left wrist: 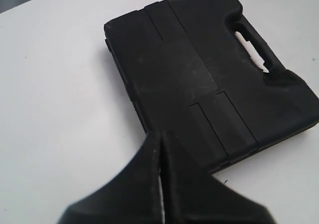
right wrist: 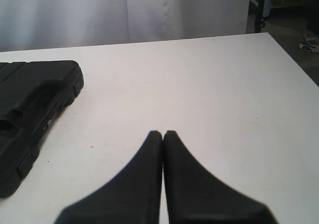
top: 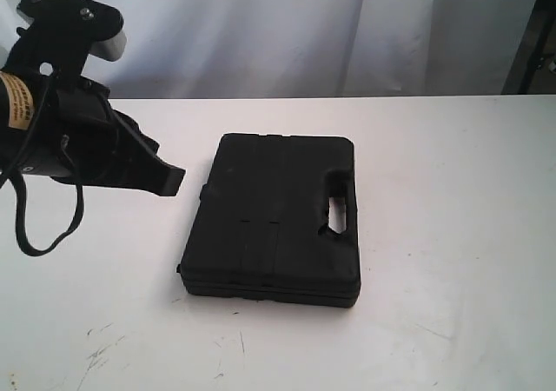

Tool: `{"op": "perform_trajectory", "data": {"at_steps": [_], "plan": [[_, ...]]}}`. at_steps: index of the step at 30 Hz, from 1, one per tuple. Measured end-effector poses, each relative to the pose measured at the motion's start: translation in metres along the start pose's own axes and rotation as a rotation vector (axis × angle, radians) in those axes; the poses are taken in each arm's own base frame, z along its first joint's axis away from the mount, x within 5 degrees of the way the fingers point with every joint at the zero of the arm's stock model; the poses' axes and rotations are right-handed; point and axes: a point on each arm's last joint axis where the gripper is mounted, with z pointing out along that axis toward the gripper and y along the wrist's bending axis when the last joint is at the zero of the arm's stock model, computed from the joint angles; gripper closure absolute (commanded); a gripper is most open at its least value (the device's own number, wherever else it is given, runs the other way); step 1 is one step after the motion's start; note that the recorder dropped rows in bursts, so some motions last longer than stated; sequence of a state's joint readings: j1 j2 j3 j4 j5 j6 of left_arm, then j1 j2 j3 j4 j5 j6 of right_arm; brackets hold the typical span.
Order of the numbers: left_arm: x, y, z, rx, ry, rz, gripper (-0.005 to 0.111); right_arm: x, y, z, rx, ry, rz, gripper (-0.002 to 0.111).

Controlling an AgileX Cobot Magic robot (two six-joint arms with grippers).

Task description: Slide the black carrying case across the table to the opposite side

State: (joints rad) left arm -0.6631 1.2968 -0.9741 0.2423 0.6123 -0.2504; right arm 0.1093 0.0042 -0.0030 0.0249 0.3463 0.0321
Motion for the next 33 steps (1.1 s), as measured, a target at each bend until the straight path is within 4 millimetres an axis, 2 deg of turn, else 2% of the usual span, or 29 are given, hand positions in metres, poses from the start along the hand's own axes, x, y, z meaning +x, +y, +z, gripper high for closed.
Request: {"op": "perform_trajectory", "data": {"at_steps": [6,11,17,22,28,33], "plan": [[0.005,0.002,-0.004,-0.015,0.011,0.015,0.107,0.000,0.000,0.000,0.000,0.000,0.000,0.108],[0.022,0.018,-0.016,-0.036,-0.024,-0.058,0.107,0.000,0.000,0.000,0.000,0.000,0.000,0.108],[0.062,0.049,-0.035,-0.090,-0.140,-0.250,0.107,0.000,0.000,0.000,0.000,0.000,0.000,0.108],[0.109,0.064,-0.052,-0.178,-0.266,-0.358,0.107,0.000,0.000,0.000,0.000,0.000,0.000,0.108],[0.159,0.069,-0.070,-0.306,-0.362,-0.444,0.107,0.000,0.000,0.000,0.000,0.000,0.000,0.108],[0.188,0.066,-0.076,-0.387,-0.425,-0.487,0.107,0.000,0.000,0.000,0.000,0.000,0.000,0.108]]}}
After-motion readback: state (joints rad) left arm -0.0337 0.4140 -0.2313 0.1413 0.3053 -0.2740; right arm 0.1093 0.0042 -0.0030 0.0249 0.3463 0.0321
